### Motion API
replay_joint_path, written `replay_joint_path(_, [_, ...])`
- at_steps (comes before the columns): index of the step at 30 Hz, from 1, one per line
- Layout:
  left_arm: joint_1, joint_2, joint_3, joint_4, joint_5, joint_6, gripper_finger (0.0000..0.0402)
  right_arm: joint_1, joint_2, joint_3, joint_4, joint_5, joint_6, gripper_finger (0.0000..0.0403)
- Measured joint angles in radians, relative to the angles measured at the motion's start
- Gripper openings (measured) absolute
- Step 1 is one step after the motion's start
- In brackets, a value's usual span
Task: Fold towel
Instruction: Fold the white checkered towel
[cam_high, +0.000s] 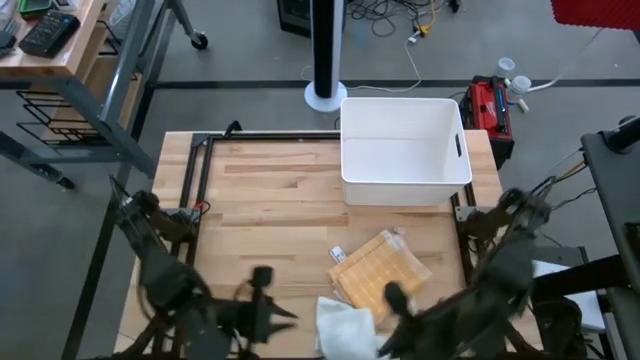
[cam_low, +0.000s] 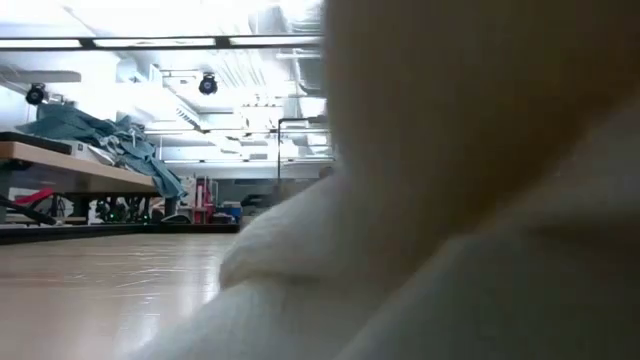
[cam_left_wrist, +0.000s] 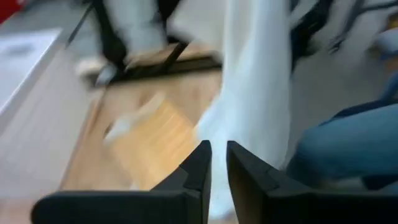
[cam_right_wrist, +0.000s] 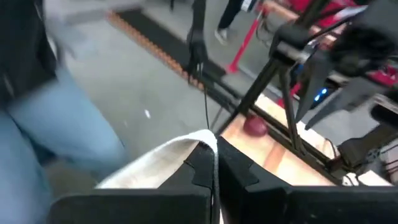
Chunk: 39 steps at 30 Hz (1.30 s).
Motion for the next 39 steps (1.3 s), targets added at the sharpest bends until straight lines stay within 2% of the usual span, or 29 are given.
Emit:
replay_joint_path(2, [0.028,0.000,-0.085,0.211,0.061,0.119,0.0052,0.001,0.061,-0.004,0.021,0.019,-0.046,0.0000])
replay_joint_path(5, [0.068,0.000,-0.214,0.451,0.156,0.229,0.0074,0.012,0.147,-0.004,0.080,0.113,-0.114,0.0000])
replay_joint_path(10, [0.123,0.000,-0.406,0.707,0.198,0.242,0.0114,0.030,0.271,-0.004,0.112,0.241,-0.168,0.0000])
replay_joint_path(15, [0.168,0.002,-0.599,1.105,0.508,0.237,0.0152,0.031,0.341,-0.004,0.130,0.445,-0.155,0.0000])
replay_joint_path(17, [0.171,0.003,-0.659,1.218,0.581,0.205,0.0164,0.031,0.357,-0.004,0.125,0.498,-0.143,0.0000])
replay_joint_path(19, [0.170,0.003,-0.714,1.306,0.589,0.173,0.0174,0.031,0.366,-0.004,0.126,0.511,-0.132,0.0000])
replay_joint_path(23, [0.169,0.010,-0.783,1.401,0.511,0.130,0.0189,0.027,0.370,-0.003,0.170,0.522,-0.130,0.0000])
replay_joint_path(30, [0.170,0.082,-0.758,1.474,0.501,0.159,0.0193,-0.008,0.376,-0.003,0.194,0.525,-0.138,0.0000])
replay_joint_path(36, [0.168,0.148,-0.672,1.470,0.518,0.264,0.0159,-0.036,0.375,-0.004,0.194,0.523,-0.148,0.0000])
replay_joint_path(39, [0.164,0.159,-0.647,1.464,0.444,0.291,0.0113,-0.034,0.375,-0.004,0.196,0.524,-0.113,0.0001])
